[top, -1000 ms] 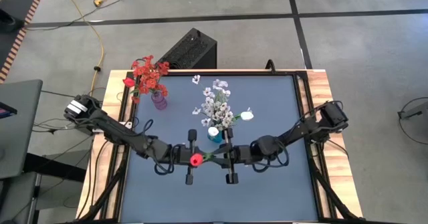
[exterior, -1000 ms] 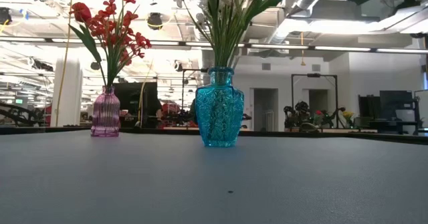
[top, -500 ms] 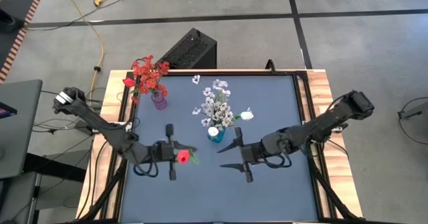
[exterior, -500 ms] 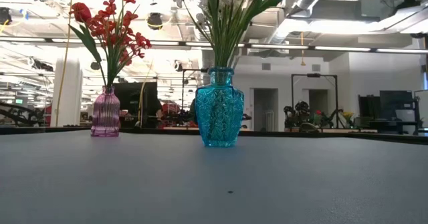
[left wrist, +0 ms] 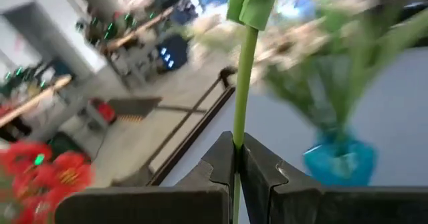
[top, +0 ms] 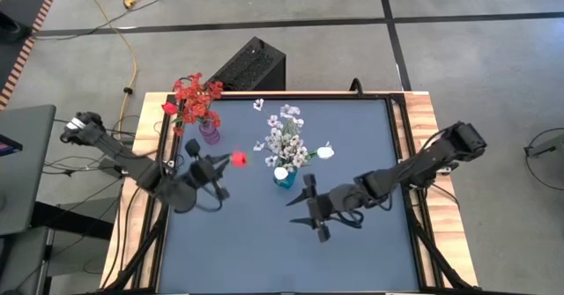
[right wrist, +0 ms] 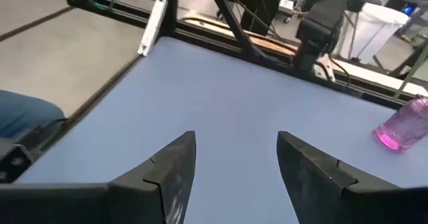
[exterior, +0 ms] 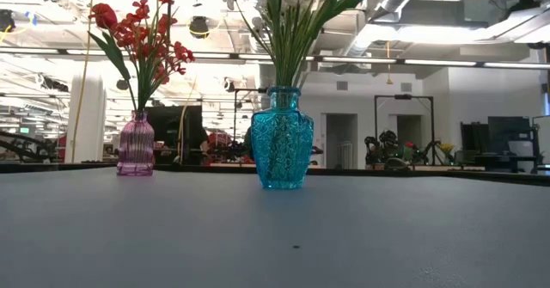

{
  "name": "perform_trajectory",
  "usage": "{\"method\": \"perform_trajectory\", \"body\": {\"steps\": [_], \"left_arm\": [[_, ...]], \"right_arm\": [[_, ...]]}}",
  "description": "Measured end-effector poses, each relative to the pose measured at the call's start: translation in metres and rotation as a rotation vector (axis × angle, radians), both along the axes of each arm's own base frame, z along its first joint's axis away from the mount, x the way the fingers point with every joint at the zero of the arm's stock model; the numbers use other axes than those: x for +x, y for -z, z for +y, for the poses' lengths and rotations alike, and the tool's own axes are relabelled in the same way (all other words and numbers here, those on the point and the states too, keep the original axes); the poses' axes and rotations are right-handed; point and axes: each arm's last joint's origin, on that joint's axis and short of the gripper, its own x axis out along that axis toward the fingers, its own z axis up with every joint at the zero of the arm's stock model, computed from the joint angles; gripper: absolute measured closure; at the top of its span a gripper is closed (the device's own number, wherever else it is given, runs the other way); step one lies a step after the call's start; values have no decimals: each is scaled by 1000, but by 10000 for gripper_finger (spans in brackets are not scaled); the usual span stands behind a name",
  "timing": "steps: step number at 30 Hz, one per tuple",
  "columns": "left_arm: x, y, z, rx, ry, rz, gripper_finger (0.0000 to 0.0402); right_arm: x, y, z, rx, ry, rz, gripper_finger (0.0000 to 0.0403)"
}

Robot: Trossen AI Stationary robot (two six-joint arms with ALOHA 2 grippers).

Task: Sort flowers into vase by color
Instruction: Put the red flower into the purple vase

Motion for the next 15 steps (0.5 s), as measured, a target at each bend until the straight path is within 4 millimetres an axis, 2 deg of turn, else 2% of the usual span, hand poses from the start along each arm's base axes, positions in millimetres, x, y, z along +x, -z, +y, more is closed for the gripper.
{"method": "perform_trajectory", "body": {"steps": [8,15], "left_arm": [[-10,-3,52,-87,-147,41,401],[-8,-5,76,-99,-194,88,401]], "right_arm": [[4,4,-6,-14,18,21,171],[3,7,-6,-23,17,44,171]]}}
